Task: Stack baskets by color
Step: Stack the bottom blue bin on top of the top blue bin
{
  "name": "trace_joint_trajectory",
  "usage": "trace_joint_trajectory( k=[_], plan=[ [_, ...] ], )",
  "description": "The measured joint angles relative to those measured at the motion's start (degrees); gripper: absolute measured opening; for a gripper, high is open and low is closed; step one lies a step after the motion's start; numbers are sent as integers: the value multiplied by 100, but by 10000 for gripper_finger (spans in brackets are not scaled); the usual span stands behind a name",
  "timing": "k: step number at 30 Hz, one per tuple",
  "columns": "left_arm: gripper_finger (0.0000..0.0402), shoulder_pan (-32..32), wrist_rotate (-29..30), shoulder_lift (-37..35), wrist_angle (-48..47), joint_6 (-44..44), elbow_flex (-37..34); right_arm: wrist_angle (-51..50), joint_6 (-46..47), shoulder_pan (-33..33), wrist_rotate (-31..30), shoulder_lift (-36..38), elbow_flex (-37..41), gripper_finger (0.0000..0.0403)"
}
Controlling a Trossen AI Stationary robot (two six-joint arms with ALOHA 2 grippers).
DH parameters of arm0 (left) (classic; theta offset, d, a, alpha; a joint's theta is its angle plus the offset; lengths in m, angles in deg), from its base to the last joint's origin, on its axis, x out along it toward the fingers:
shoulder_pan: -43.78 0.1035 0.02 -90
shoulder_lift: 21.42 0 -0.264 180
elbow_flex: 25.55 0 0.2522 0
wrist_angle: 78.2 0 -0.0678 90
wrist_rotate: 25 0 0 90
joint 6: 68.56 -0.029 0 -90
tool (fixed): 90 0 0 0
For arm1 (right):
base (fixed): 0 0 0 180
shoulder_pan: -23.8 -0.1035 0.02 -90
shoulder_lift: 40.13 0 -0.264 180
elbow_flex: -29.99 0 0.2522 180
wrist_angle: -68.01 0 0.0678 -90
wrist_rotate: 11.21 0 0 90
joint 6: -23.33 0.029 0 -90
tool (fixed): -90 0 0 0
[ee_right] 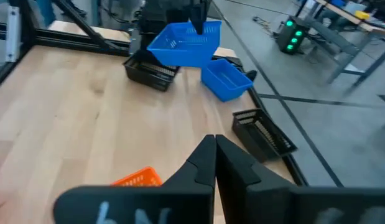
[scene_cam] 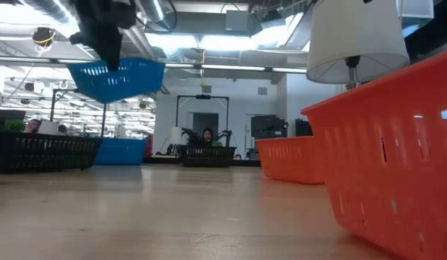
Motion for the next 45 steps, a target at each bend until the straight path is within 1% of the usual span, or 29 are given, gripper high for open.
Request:
trace_joint_trajectory(
  k=[5, 11, 13, 15, 18, 21, 25, 29, 34, 36, 40, 45],
  plan=[
    [0, 1440, -15, 93, 266, -1803, 0, 1, 5, 0, -419, 0, 0, 7],
    [0, 2762, 3, 419, 468, -3792, 0, 3, 151, 26, -635, 2, 0, 7],
    [0, 3069, 13, 565, 664, -4288, 0, 3, 151, 84, -620, 0, 0, 7],
    [0, 3288, -115, 745, 991, -4622, 0, 3, 179, 145, -622, 0, 0, 7],
    [0, 3511, -369, 1002, 1360, -5050, 0, 1, 312, 256, -617, 0, 0, 7],
    [0, 3627, -382, 1272, 1454, -5451, 0, 1, 317, 324, -617, 2, 0, 7],
    [0, 3681, -625, 1679, 1451, -5509, 0, 1, 317, 399, -602, 2, 0, 7],
    [0, 3715, -821, 1912, 1445, -5509, 0, 3, 323, 413, -604, 2, 0, 7],
    [0, 3696, -1427, 2008, 1389, -5294, 0, 1, 580, 413, -603, 2, 0, 7],
    [0, 3703, -1426, 2024, 1377, -5013, 0, -2, 609, 413, -604, 2, 0, 7],
    [2, 3745, -1206, 2024, 1376, -4632, 0, -2, 608, 413, -604, 2, 0, 7],
    [28, 3744, -1315, 2024, 1375, -4655, 0, -2, 603, 413, -605, 2, 0, 7]
  ],
)
